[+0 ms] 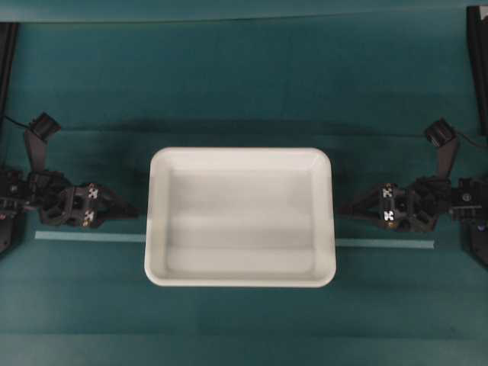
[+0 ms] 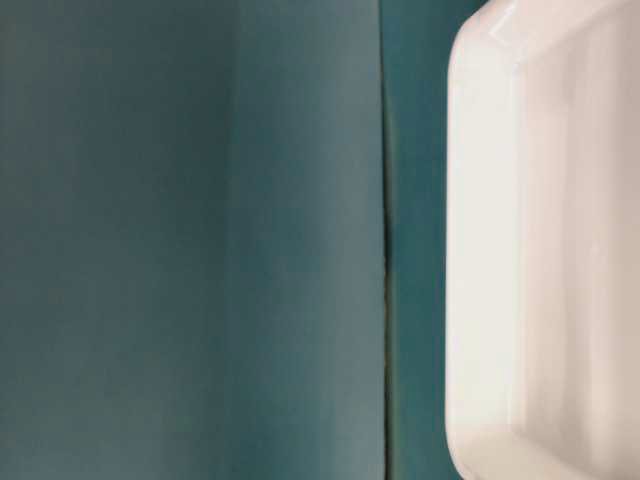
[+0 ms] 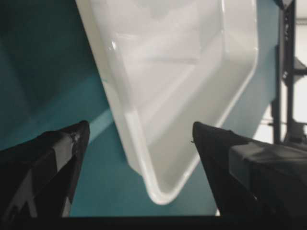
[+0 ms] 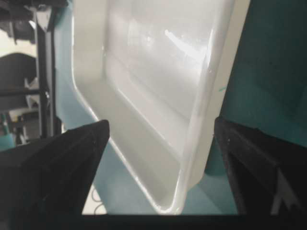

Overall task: Lift the white case with both hands.
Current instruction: 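Close both grippers on the tray's left and right rims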

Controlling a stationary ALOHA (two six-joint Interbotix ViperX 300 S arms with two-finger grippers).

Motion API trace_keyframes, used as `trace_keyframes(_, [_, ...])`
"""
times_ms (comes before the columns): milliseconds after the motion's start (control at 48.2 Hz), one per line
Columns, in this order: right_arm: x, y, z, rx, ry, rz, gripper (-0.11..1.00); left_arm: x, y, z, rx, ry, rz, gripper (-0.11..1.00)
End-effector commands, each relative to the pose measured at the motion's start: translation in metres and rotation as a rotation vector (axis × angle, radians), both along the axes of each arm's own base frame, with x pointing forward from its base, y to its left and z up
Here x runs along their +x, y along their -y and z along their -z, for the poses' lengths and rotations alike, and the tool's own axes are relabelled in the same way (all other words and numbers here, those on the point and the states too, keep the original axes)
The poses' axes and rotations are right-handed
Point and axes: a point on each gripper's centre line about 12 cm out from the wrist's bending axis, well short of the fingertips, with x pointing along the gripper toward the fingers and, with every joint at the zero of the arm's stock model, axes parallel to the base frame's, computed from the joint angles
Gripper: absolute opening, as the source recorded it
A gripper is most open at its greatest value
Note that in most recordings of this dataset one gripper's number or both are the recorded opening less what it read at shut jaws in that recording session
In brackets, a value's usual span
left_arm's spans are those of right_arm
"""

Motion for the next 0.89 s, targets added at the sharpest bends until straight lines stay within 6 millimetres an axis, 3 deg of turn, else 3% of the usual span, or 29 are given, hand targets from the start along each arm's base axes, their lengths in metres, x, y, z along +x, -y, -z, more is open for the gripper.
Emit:
trace_keyframes(0, [0.005,-0.001,0.006,-0.006,-0.003,-0.001,0.93,0.007,-0.002,0.007,0.007,-0.006,-0.001,0.94])
trace_keyframes(249, [0.008,0.000,0.017,-0.004,-0.014,0.009,0.93,0.019,-0.002,0.009,0.024,0.015,0.009,0.94])
trace_keyframes(706, [0.020,0.000,0.023,-0.012,0.003,0.015,0.93,0.023,-0.003,0.012,0.036,0.004,0.009,0.93])
trace_keyframes(872, [0.023,0.000,0.024,-0.011,0.002,0.018,0.93,0.032,-0.007,0.013,0.054,0.005,0.007,0.93])
